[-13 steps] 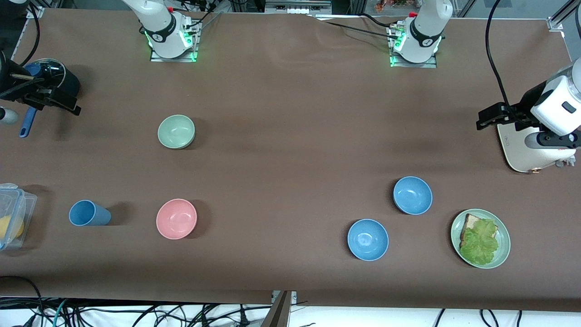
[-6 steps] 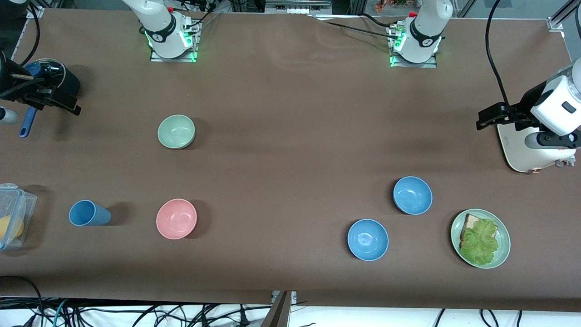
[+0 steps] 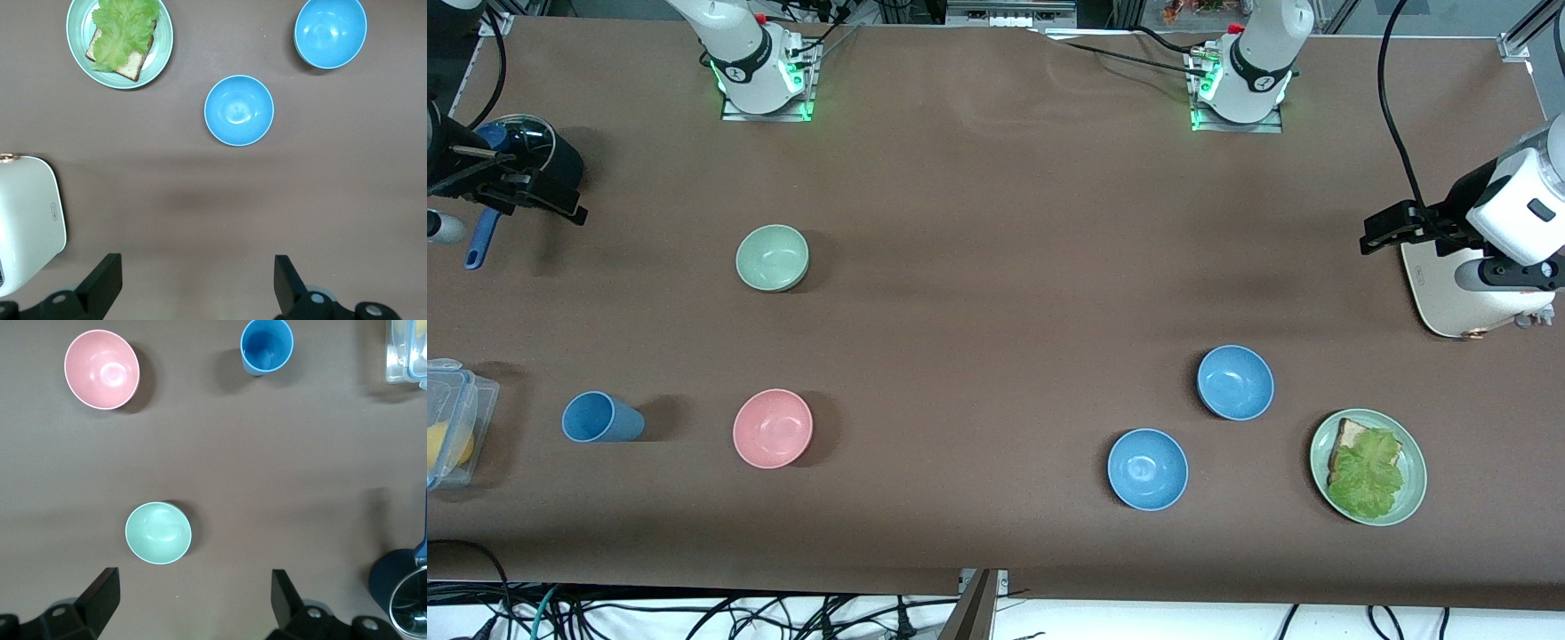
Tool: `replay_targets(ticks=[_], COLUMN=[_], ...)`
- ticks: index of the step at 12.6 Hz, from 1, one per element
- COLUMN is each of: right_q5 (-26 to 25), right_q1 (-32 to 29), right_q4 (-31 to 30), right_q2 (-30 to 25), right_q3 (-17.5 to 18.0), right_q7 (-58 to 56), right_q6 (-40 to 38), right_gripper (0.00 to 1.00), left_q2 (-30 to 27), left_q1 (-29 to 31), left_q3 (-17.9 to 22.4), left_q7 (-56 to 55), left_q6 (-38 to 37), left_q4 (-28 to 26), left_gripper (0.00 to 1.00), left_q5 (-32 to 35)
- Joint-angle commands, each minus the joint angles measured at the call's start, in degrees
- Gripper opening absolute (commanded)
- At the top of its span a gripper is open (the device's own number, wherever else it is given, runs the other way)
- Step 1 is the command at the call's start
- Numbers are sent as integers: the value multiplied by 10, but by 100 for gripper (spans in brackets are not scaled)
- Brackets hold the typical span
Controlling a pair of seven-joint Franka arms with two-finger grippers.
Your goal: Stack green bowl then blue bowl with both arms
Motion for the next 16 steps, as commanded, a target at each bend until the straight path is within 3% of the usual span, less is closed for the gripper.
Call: replay_targets(ticks=[1, 4, 6, 12, 16], right_q5=[6, 18, 19, 21, 25], right_q1=[5, 6, 7, 8, 11], right_q4=[4, -20, -40, -326, -456], right_q2=[4, 23, 64, 27, 50], right_q3=[-4, -2, 5, 35, 45], right_q7=[5, -4, -14, -1, -2], right_q6=[-32, -32, -40, 299, 507], right_gripper=[100, 100, 100, 100, 100], left_q2=[5, 7, 7, 7, 7], left_q1=[0, -1, -2, -3, -3], left_q3=[-2, -2, -2, -3, -3], left_q7=[-3, -4, -4, -4, -4], left_q6=[-7, -7, -7, -7, -7], left_q4=[9, 11, 12, 12, 12], left_gripper=[100, 100, 100, 100, 100], left_q5=[12, 12, 12, 12, 12])
